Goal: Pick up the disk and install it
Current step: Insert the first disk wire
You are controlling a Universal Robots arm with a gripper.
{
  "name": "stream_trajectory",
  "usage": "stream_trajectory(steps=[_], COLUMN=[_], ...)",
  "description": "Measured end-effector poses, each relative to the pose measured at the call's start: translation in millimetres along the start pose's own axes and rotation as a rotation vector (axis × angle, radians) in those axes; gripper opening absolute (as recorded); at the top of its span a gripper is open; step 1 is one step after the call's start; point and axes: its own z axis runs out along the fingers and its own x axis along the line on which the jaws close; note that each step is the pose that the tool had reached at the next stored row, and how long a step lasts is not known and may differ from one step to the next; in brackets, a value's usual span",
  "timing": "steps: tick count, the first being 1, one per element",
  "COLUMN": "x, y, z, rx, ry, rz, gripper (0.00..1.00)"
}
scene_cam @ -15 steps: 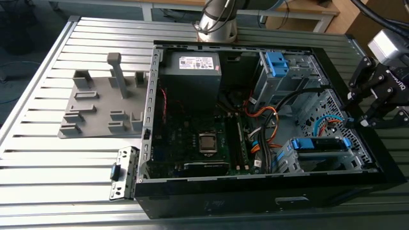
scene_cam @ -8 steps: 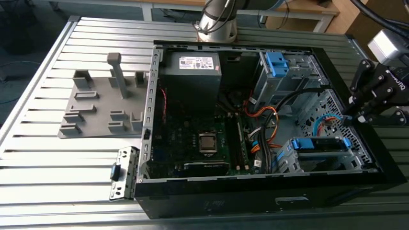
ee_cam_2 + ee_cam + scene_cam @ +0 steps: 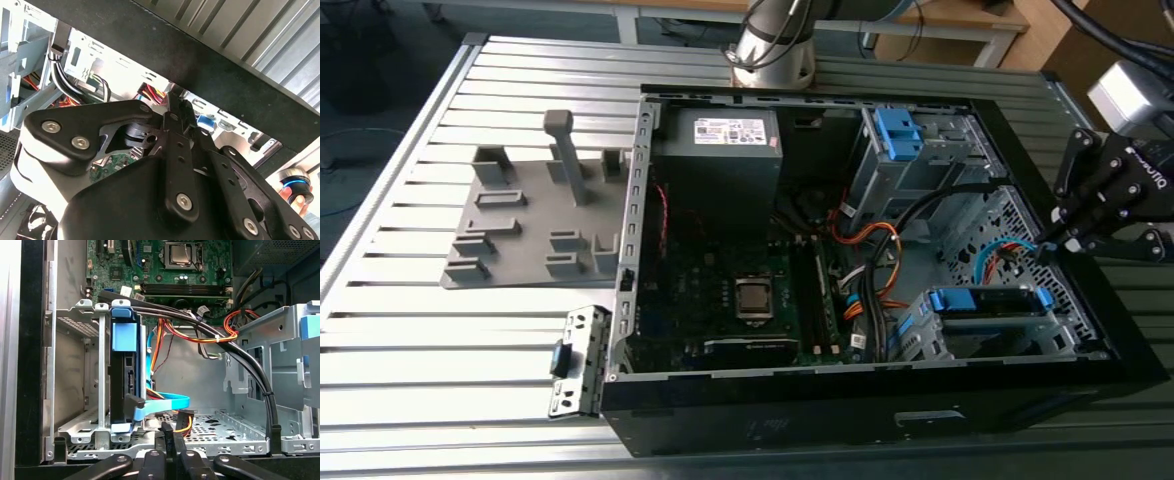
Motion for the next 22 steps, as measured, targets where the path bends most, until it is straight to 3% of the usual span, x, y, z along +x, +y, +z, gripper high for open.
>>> stream_trajectory(steps=[6,11,13,19,22], x=[0.0,0.1,1.3,14.8,20.4], y=[0.8,10.7,11.4,12.3,16.5], z=[0.2,0.3,0.4,0.2,0.5], rx=[0.0001,0.0071,0.0073,0.0074,0.0074], ry=[-0.0002,-0.0001,-0.0002,-0.0002,-0.0001], rz=[0.000,0.000,0.000,0.000,0.000], gripper=[0.18,0.18,0.18,0.18,0.18])
